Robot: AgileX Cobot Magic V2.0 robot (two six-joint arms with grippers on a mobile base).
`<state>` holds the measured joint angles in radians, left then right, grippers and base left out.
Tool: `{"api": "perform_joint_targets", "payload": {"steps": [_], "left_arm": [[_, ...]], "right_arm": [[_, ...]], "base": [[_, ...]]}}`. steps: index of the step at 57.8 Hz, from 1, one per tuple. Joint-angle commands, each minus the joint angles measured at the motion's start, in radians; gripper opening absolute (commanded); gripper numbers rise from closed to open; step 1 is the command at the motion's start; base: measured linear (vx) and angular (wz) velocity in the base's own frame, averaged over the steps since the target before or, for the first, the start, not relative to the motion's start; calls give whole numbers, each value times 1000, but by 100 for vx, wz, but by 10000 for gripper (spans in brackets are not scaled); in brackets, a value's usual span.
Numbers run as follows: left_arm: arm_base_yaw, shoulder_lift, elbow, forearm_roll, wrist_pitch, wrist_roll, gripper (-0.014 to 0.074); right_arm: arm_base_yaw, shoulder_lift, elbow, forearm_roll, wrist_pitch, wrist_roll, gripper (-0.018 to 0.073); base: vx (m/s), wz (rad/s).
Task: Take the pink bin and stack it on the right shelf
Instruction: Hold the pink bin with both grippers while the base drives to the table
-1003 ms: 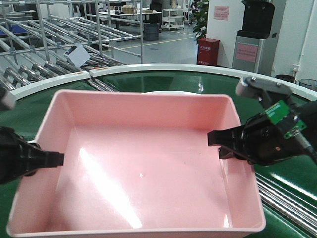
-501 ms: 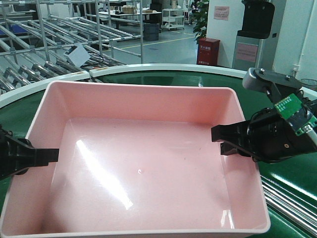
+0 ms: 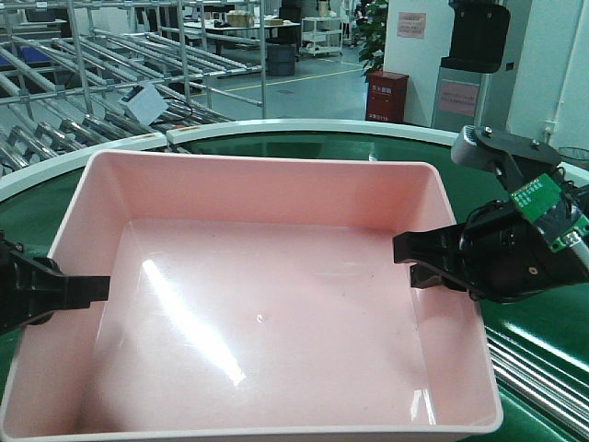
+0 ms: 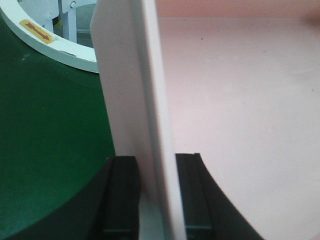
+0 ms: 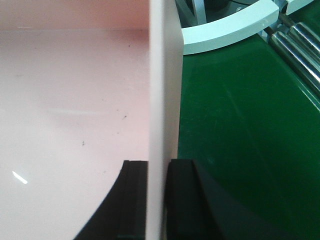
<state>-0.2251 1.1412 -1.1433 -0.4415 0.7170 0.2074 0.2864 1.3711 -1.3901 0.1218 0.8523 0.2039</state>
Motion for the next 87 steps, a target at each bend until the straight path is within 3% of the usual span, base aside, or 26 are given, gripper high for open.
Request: {"api": "perform_joint_targets", "payload": {"steps": [1, 56, 87], "left_arm": [[4, -33, -30, 9, -51, 21, -8], [4, -32, -30, 9, -50, 21, -8], [4, -33, -30, 9, -43, 21, -8]], "right_arm": [[-19, -36, -35, -61, -94, -13, -8], [-19, -22, -35, -61, -94, -13, -8], [-19, -22, -35, -61, -93, -13, -8]], "base": [[-2, 2], [-19, -10], [-22, -54]]}}
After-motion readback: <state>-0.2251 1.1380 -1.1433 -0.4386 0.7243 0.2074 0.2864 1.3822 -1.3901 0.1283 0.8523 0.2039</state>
